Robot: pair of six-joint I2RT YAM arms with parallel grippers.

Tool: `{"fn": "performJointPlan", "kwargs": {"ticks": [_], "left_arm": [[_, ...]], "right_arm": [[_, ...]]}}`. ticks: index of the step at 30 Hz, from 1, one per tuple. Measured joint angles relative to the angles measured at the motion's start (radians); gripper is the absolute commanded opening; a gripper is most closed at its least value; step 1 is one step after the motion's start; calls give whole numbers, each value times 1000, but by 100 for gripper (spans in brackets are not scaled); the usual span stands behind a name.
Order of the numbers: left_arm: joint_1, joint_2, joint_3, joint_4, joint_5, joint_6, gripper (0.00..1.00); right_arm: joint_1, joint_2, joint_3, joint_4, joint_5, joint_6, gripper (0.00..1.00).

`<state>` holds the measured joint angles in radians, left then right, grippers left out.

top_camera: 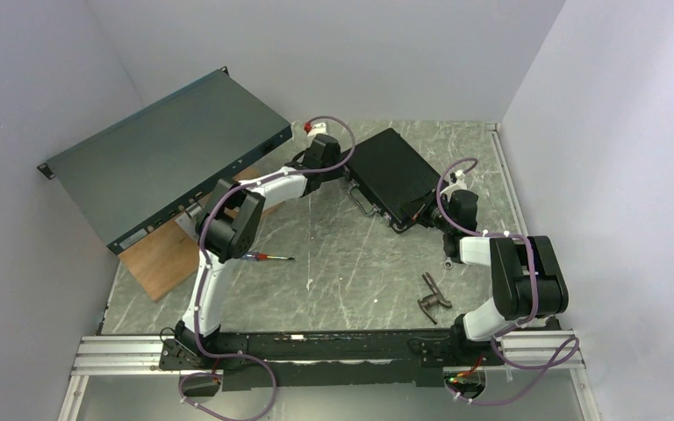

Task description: Pack up texas hold em set

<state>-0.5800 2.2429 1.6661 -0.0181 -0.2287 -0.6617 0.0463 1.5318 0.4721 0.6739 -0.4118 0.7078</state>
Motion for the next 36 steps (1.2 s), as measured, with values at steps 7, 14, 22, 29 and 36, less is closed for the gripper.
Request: {"fn": "performJointPlan", "kwargs": {"ticks": [7, 14, 22, 29, 36], "left_arm": [[6, -9, -62, 51, 14, -63, 53], [14, -16, -88, 72, 31, -114, 55], [21, -41, -149, 113, 43, -195, 57], [32, -63, -244, 186, 106, -253, 63], [31, -71, -262, 212, 164, -245, 69]], "right_arm": [[-1, 6, 2, 5, -14, 0, 6], [-1, 6, 2, 5, -14, 0, 6], [-1, 6, 2, 5, -17, 0, 6], [-1, 6, 2, 5, -17, 0, 6], [-1, 6, 2, 5, -17, 0, 6]]}}
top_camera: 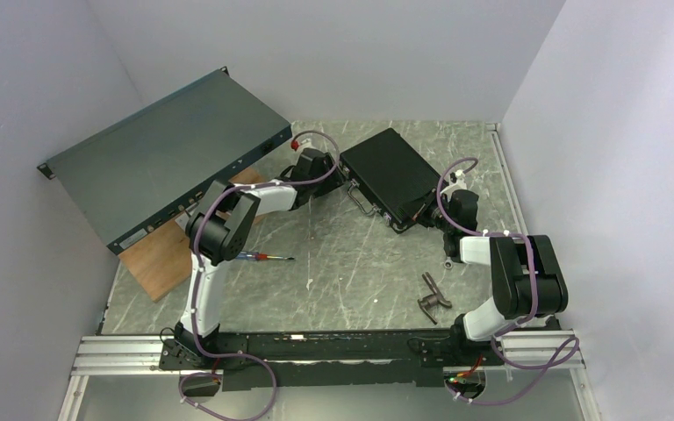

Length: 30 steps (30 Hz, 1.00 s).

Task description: Pack up texas hold em set

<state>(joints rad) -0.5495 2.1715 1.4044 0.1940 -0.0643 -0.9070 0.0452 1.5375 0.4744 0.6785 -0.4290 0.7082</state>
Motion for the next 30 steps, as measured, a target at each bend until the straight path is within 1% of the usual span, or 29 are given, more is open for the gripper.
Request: {"fn": "performJointPlan", "kwargs": {"ticks": [6, 11, 13, 18, 22, 27, 30], "left_arm": [[-19, -69, -72, -12, 20, 76, 79], [-62, -216, -195, -45, 68, 152, 82], [-90, -294, -227, -66, 84, 193, 83], [-172, -558, -283, -134, 95, 317, 87], [-208, -826, -344, -201, 85, 415, 91], [-199, -1153, -443, -343, -11, 504, 98], [-199, -1308, -486, -429, -83, 539, 99]], "right_arm": [[0, 0, 1, -2, 0, -1, 6], [5, -11, 4, -23, 9, -13, 8], [14, -29, 6, -51, 27, -29, 10], [70, -73, 28, -137, 120, -91, 17], [146, -109, 49, -216, 214, -154, 23], [221, -160, 79, -334, 303, -215, 32], [248, -207, 118, -442, 336, -233, 39]]}}
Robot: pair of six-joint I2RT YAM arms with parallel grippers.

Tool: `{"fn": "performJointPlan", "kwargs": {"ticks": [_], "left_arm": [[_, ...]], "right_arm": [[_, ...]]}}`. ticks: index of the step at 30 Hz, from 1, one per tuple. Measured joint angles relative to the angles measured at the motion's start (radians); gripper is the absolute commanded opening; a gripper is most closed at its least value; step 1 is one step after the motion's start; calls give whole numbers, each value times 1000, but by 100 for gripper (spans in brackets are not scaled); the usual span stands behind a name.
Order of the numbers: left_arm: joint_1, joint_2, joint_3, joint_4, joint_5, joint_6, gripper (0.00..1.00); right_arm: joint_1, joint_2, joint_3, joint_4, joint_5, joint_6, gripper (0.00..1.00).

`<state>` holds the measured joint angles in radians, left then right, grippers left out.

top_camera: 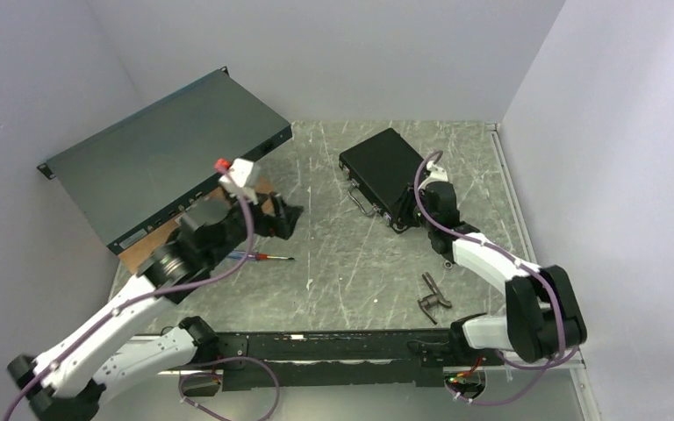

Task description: Pack up texas hold em set

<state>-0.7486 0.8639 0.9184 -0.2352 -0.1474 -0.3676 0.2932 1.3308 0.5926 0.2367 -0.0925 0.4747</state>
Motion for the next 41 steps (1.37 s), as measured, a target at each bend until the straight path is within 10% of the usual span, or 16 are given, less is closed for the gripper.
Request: {"fn": "performJointPlan", "kwargs": {"ticks": [20, 41], "left_arm": [[0, -491, -35, -177, -323, 132, 99], [0, -522, 13, -194, -377, 145, 99]], "right_arm": [[57, -637, 276, -598, 148, -69, 100], [57, -904, 341, -635, 330, -179, 100]]}}
